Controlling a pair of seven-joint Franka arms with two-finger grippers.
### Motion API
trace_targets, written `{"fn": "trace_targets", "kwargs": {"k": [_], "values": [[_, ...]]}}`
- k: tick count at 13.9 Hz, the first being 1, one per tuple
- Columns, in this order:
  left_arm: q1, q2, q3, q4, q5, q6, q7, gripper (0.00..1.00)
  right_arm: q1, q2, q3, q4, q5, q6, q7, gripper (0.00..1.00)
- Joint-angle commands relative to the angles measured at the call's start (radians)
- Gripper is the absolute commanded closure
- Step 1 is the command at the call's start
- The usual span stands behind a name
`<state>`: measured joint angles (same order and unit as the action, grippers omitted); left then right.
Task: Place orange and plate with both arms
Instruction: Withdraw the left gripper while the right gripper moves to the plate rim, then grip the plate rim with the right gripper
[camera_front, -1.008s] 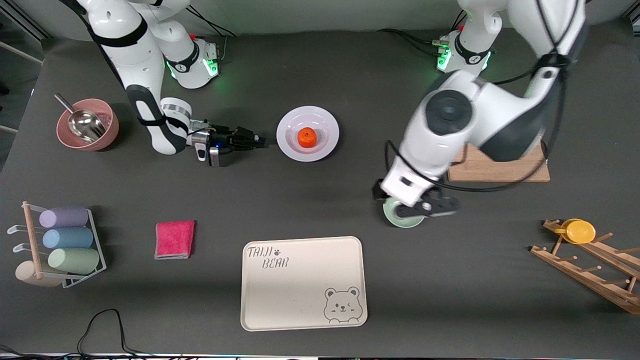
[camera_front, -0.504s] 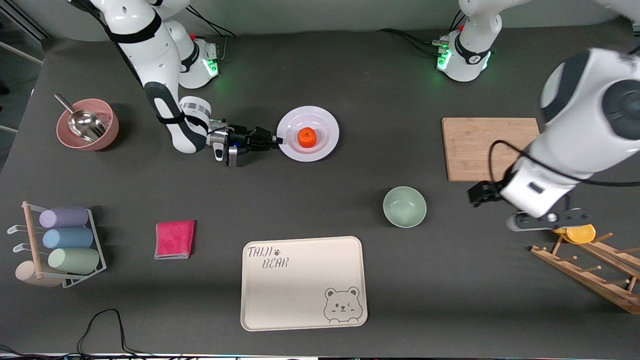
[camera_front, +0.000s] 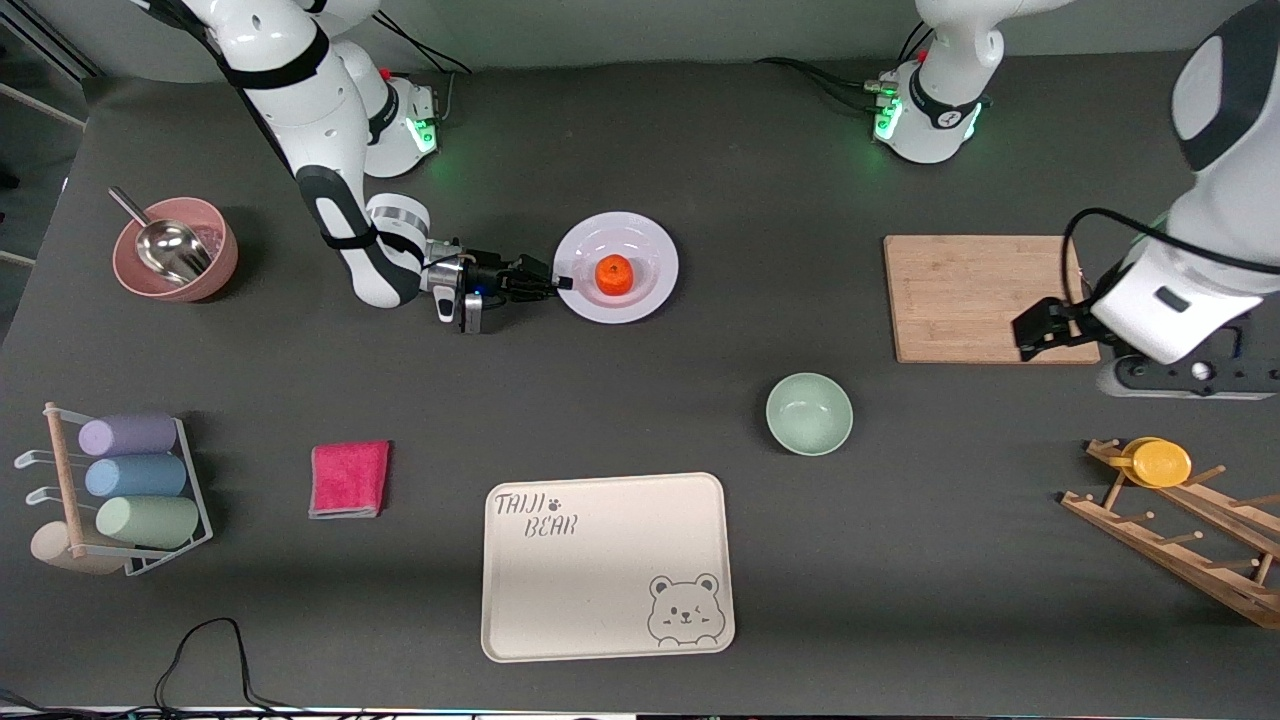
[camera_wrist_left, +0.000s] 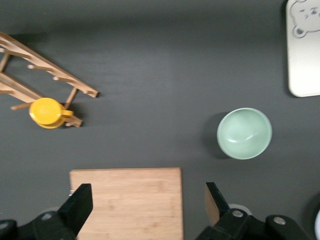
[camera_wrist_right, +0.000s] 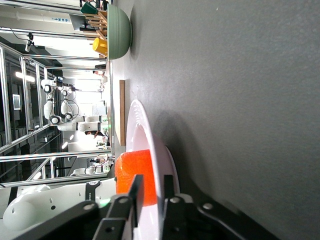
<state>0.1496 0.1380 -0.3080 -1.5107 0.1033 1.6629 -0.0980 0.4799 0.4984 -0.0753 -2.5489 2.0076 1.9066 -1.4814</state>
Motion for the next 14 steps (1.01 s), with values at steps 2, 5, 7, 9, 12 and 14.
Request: {"fn": "trace_targets", "kwargs": {"k": [2,5,7,9,12,14], "values": [[-0.081,-0.124,0.19,-0.146,-0.12,0.034,0.133,0.0,0.002,0.002,0.006,0.007,0.028,-0.001,-0.027,1.0],[-0.073,-0.219,0.205,-0.296,-0.128,0.125,0.166,0.0,-0.007,-0.04,0.003,0.006,0.022,-0.009,-0.013,1.0],[-0.071,-0.306,0.205,-0.371,-0.128,0.143,0.159,0.0,-0.03,-0.095,0.002,-0.001,0.017,-0.009,-0.005,1.0],[-0.067,-0.346,0.205,-0.378,-0.128,0.103,0.164,0.0,-0.052,-0.153,0.0,-0.005,0.013,-0.023,0.015,1.0],[-0.07,-0.339,0.23,-0.356,-0.105,0.057,0.193,0.0,-0.063,-0.21,-0.001,0.002,0.013,-0.023,0.052,1.0],[-0.068,-0.296,0.231,-0.326,-0.105,0.051,0.241,0.0,-0.069,-0.216,-0.003,0.019,0.013,-0.023,0.072,1.0]]}}
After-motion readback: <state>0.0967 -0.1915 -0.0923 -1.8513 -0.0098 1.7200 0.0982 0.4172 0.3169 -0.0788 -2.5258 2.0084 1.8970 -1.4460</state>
